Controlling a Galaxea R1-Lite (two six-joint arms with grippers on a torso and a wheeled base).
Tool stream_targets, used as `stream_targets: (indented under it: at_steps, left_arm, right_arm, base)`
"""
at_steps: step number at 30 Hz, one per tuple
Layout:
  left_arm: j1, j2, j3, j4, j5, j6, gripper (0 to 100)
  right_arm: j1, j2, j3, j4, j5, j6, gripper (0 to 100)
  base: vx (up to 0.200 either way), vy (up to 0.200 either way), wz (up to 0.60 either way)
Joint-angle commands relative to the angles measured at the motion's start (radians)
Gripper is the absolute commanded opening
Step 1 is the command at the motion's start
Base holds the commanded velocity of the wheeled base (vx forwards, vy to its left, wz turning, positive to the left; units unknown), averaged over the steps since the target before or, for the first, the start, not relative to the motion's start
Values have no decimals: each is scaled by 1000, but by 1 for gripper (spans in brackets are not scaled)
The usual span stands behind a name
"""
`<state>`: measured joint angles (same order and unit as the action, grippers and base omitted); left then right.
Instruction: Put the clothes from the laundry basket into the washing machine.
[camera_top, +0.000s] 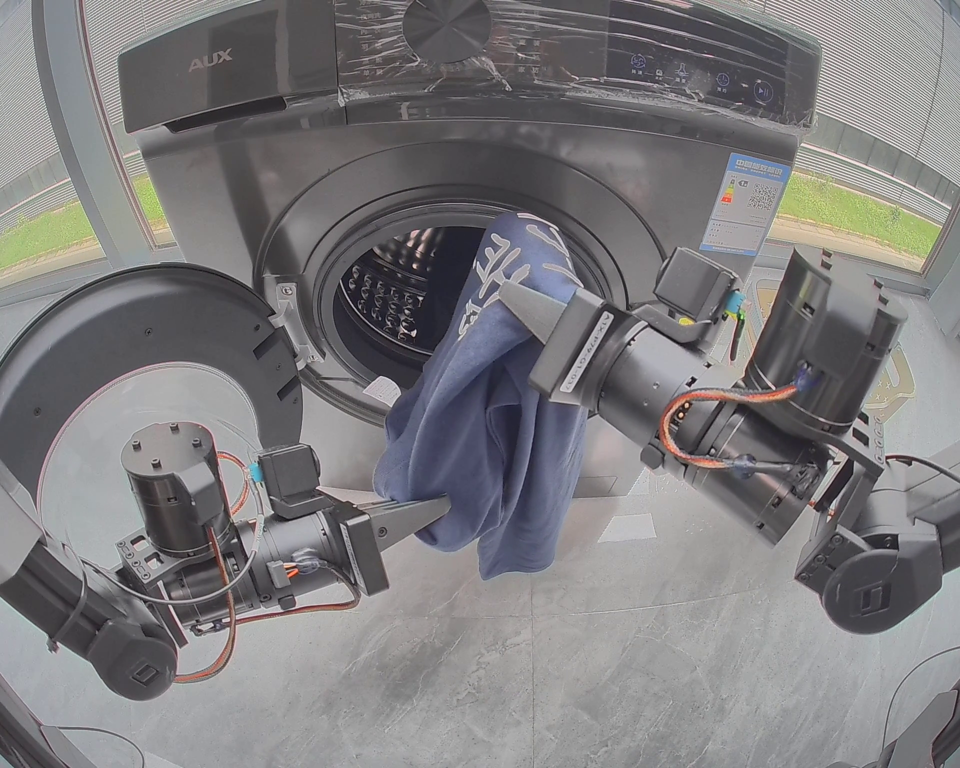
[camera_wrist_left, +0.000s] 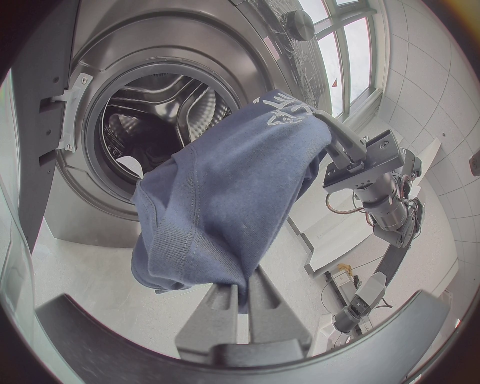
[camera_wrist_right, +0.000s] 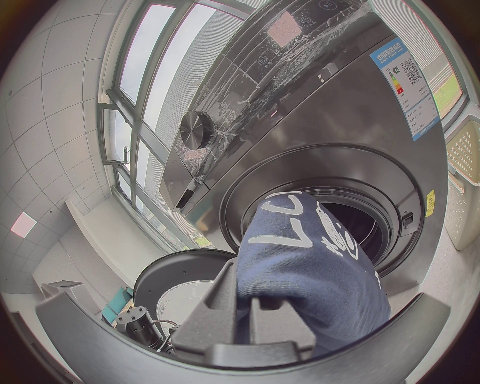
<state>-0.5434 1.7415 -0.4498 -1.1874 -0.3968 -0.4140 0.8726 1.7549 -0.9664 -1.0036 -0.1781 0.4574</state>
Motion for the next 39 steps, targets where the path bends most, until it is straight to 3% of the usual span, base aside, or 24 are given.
stream_targets:
  at_steps: [1,2,19,20,35,39]
  left_arm:
    - [0,-3,16,-4,-2,-5,0]
    - [0,-3,16,-4,-2,-5,100]
    - [8,16,-36,-8,3,-15,100]
    - [8,20,-38,-8,9,-23,0]
    - [8,3,-27,-103,46,-38,0]
    - [3,-30,2,-146,55,-61,0]
  right_arm:
    - [0,2,0,-1,0,0,0]
    - [0,2,0,-1,0,0,0]
    - [3,2,8,-23,-1,-5,0]
    - [3,2,8,-26,-1,-5,0]
    - [-9,5,37,-24,0,-8,0]
    - [-33,6,78,-27,11,-33,0]
  base:
    - [0,0,0]
    - [0,0,0]
    - [0,0,0]
    - [0,0,0]
    - [0,0,0]
    - [0,0,0]
